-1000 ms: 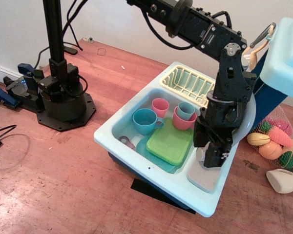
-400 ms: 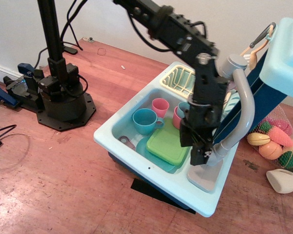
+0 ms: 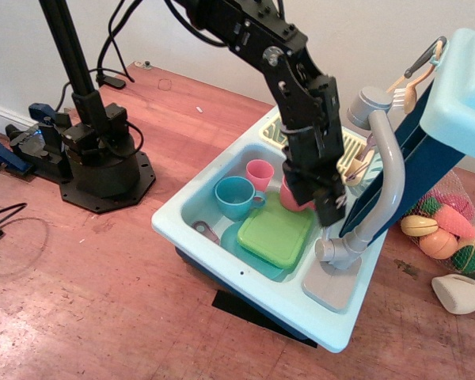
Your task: Turn lever vertical to front
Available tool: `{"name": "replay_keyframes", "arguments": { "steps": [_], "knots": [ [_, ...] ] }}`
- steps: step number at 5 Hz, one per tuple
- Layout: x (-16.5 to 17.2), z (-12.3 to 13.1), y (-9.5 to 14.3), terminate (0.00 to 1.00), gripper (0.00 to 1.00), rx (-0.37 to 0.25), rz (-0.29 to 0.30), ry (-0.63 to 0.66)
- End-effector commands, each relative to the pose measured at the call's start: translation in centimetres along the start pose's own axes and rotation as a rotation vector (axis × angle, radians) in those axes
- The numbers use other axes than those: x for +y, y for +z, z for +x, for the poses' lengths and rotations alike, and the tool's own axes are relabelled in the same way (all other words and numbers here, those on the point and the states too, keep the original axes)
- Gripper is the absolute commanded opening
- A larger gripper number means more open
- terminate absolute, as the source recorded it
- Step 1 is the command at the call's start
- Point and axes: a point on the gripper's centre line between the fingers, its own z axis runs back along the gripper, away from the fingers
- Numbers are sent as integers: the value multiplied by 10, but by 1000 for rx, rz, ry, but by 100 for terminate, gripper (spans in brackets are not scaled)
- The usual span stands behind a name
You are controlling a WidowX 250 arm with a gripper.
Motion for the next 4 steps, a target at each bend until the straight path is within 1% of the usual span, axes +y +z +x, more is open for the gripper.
{"name": "replay_keyframes", "arguments": {
  "steps": [1,2,3,4],
  "knots": [
    [-17,6,-3,0,100,-111,-38,141],
    [-32,3,-23,0,100,-71,-41,134],
    [-43,2,-31,0,100,-33,-54,99],
    [-43,2,-31,0,100,-33,-54,99]
  ]
}}
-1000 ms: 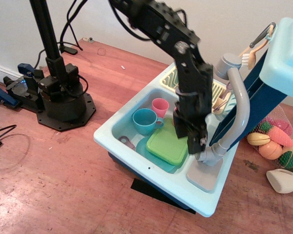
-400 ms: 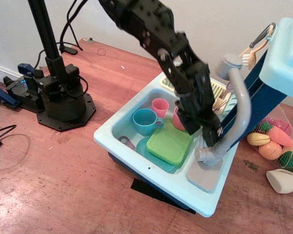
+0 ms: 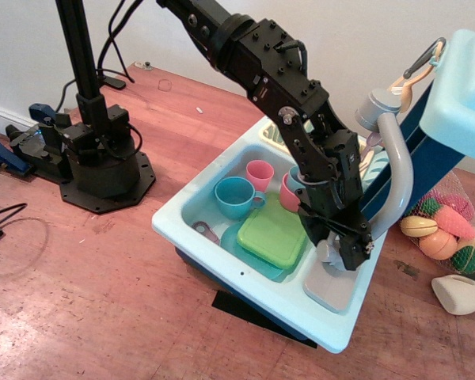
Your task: Turn lever vertical to front
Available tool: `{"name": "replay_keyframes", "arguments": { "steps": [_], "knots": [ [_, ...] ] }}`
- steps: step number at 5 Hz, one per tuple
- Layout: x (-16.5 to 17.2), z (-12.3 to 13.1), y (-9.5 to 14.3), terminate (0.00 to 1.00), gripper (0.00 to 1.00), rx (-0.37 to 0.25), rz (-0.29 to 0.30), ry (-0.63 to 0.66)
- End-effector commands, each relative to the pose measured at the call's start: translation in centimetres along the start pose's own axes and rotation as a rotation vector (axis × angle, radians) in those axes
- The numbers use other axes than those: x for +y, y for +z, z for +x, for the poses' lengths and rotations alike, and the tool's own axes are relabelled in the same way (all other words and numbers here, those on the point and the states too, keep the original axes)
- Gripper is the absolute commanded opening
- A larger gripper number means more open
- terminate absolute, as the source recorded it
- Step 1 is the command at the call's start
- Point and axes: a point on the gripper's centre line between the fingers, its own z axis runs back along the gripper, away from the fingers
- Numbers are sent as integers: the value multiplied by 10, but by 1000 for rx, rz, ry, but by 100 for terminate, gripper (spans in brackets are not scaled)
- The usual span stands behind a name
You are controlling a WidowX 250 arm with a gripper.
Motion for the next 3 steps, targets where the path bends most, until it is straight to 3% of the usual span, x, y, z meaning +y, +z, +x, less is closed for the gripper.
{"name": "replay_keyframes", "arguments": {
  "steps": [1,3],
  "knots": [
    [-9,14,8,0,100,-31,-35,-1],
    [19,-1,28,0,100,-84,-25,59]
  ]
}}
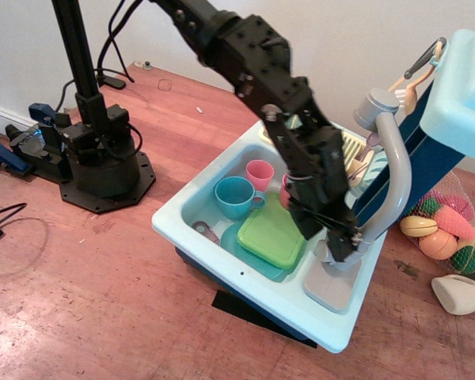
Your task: Turn lever vertical to front
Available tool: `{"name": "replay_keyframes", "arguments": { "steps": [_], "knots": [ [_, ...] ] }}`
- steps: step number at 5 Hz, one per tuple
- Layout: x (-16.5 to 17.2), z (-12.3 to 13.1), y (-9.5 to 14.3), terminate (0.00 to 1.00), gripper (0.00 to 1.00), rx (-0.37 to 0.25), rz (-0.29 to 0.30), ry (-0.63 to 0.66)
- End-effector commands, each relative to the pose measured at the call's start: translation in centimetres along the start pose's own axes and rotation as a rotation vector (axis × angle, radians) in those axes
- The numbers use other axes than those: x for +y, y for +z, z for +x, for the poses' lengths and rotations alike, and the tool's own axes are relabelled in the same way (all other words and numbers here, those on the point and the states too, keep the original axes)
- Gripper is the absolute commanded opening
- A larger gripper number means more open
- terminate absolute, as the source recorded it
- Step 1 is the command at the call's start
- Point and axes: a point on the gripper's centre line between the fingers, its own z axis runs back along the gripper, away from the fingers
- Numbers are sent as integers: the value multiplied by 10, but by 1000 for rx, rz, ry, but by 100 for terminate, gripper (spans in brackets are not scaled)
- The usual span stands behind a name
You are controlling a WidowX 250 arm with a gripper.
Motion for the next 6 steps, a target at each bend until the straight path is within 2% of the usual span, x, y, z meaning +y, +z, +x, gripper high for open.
{"name": "replay_keyframes", "arguments": {
  "steps": [1,2,4,6],
  "knots": [
    [21,-4,28,0,100,-46,-22,55],
    [38,-10,38,0,100,-50,1,64],
    [28,-8,11,0,100,44,-17,15],
    [28,-8,11,0,100,44,-17,15]
  ]
}}
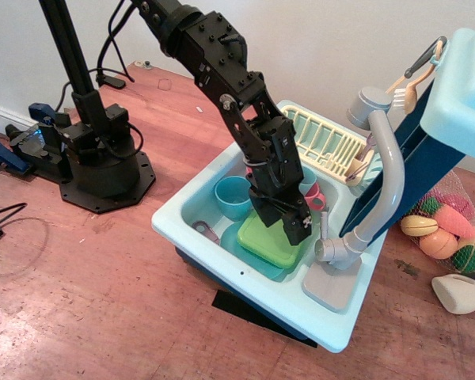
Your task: Turn lever vertical to front
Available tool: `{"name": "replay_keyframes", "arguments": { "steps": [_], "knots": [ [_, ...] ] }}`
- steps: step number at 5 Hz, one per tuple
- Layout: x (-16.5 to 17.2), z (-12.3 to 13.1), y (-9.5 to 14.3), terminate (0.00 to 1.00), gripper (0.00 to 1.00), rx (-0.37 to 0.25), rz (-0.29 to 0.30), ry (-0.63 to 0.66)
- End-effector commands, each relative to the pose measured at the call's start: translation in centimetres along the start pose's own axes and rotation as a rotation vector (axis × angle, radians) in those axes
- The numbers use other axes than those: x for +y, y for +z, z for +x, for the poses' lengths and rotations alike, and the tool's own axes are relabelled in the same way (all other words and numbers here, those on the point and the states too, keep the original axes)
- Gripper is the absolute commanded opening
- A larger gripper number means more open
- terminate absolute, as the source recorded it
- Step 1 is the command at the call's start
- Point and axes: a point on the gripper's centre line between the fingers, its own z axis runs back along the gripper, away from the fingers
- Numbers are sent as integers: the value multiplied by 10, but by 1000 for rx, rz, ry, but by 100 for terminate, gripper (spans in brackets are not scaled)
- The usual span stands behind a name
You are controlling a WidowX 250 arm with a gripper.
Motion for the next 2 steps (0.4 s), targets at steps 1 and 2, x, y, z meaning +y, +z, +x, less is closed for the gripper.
{"name": "replay_keyframes", "arguments": {
  "steps": [1,2],
  "knots": [
    [-10,12,6,0,100,-25,-38,0],
    [-10,12,6,100,100,-25,-38,0]
  ]
}}
